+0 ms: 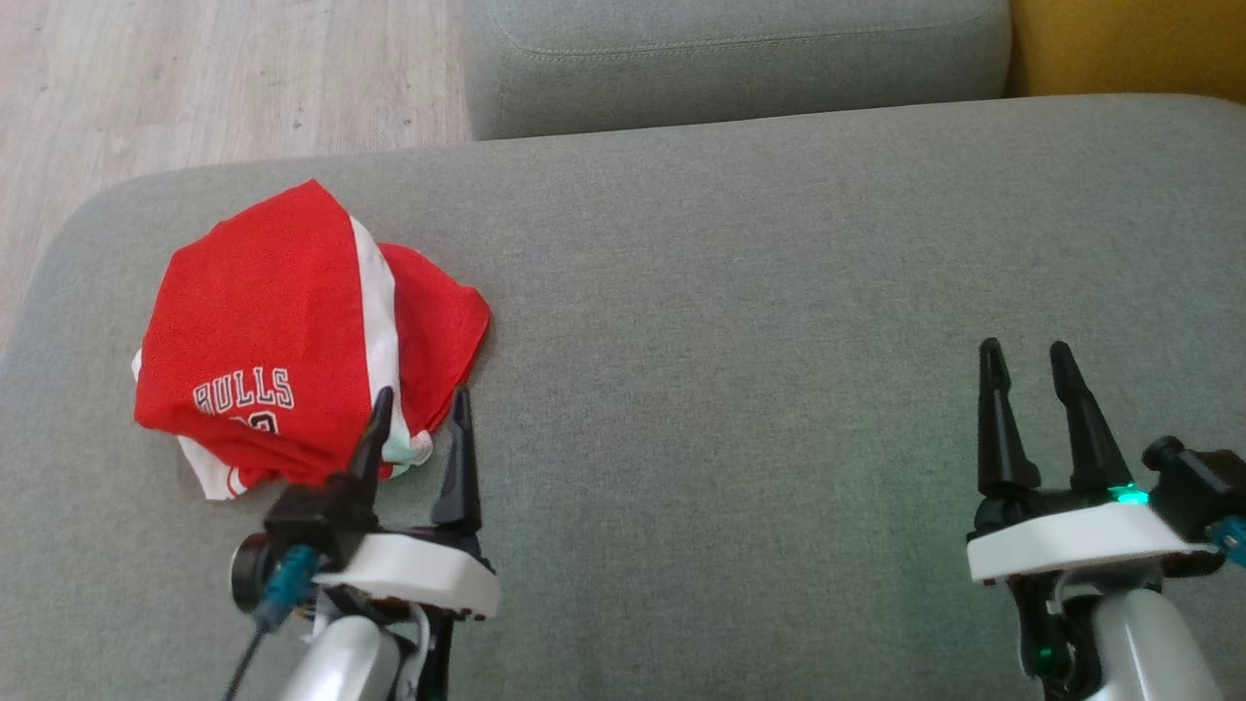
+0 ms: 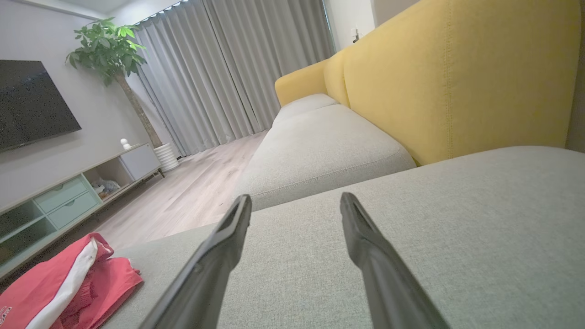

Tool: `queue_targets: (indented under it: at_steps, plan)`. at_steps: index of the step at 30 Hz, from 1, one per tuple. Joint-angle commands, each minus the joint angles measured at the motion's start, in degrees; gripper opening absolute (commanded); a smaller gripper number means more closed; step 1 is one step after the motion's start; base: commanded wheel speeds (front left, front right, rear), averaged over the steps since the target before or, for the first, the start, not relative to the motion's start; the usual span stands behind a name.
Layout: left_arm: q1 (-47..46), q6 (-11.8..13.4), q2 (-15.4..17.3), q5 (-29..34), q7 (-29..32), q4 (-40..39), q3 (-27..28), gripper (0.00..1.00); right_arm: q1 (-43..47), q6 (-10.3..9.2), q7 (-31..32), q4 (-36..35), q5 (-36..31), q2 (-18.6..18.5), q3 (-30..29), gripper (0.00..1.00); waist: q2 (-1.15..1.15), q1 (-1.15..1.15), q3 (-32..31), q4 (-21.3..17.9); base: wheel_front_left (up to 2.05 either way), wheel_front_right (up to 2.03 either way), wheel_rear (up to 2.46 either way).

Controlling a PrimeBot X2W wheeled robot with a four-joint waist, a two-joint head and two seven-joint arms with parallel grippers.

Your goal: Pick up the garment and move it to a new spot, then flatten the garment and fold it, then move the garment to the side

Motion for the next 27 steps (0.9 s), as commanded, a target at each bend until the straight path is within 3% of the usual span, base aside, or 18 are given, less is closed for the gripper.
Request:
queue_targets:
  at_steps: [1, 18, 27]
  plan:
    - [-3.5, 0.9, 1.2, 2.2, -0.8, -1.7, 0.0, 1.00, -2.0, -0.03, -0.9, -2.6, -2.4, -0.4, 1.5, 1.00, 0.00, 0.00, 0.0, 0.0, 0.00, 0.00, 0.00]
    - [-7.1, 7.0, 4.6, 14.1, -3.7, -0.1, -9.4, 1.00, -1.9, -0.04, -3.7, -4.3, -19.3, -0.4, 3.5, 1.00, 0.00, 0.00, -0.2, -0.3, 0.00, 0.00, 0.00]
    - [-5.5, 7.7, 3.0, 11.4, -5.0, -3.1, -7.4, 1.00, -0.9, -0.04, -5.1, -4.5, -18.3, -0.5, 2.2, 1.00, 0.00, 0.00, -0.1, 0.1, 0.00, 0.00, 0.00]
